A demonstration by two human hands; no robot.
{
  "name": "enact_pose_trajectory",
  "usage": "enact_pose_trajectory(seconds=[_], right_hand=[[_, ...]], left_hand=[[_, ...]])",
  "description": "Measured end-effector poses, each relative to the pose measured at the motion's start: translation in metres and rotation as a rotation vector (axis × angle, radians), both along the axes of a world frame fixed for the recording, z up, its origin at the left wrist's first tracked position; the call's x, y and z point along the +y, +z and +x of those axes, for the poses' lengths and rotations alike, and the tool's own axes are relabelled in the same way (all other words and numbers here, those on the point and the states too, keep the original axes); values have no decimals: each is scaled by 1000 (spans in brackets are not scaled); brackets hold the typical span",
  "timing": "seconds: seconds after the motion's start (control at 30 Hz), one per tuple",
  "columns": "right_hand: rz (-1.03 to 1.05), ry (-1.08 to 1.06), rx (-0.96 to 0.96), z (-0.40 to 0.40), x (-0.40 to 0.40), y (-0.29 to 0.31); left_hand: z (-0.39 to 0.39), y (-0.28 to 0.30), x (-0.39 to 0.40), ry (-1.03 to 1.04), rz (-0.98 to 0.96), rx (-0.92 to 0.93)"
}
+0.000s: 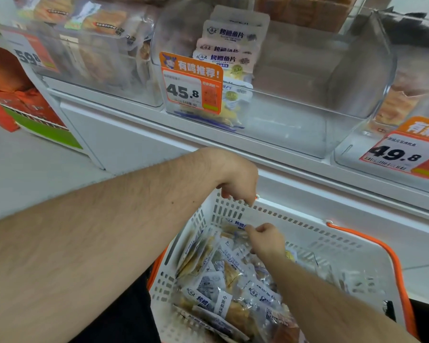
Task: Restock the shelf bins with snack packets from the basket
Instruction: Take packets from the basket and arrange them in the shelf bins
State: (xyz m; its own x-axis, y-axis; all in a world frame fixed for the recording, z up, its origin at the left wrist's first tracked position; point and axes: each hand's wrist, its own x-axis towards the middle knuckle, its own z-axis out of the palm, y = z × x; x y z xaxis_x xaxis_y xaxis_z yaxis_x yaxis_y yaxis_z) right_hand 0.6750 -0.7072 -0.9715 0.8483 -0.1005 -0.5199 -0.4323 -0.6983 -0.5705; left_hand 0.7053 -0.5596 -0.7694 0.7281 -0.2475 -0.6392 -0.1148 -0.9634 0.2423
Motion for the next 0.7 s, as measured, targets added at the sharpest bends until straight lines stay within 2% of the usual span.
enact_pose_trajectory(seconds=[0.13, 0.3, 0.5, 0.7], right_hand=[[-3, 23, 18, 10, -10, 17], [118, 195, 119, 24, -24, 74], [296, 494, 62, 21, -38, 146], [391, 592, -62, 12, -49, 187]], left_hand=[[1, 4, 2, 16, -13, -11], [-3, 10, 6, 29, -35, -3], [-13, 20, 17, 88, -114, -36], [-25, 28, 29, 149, -92, -78]])
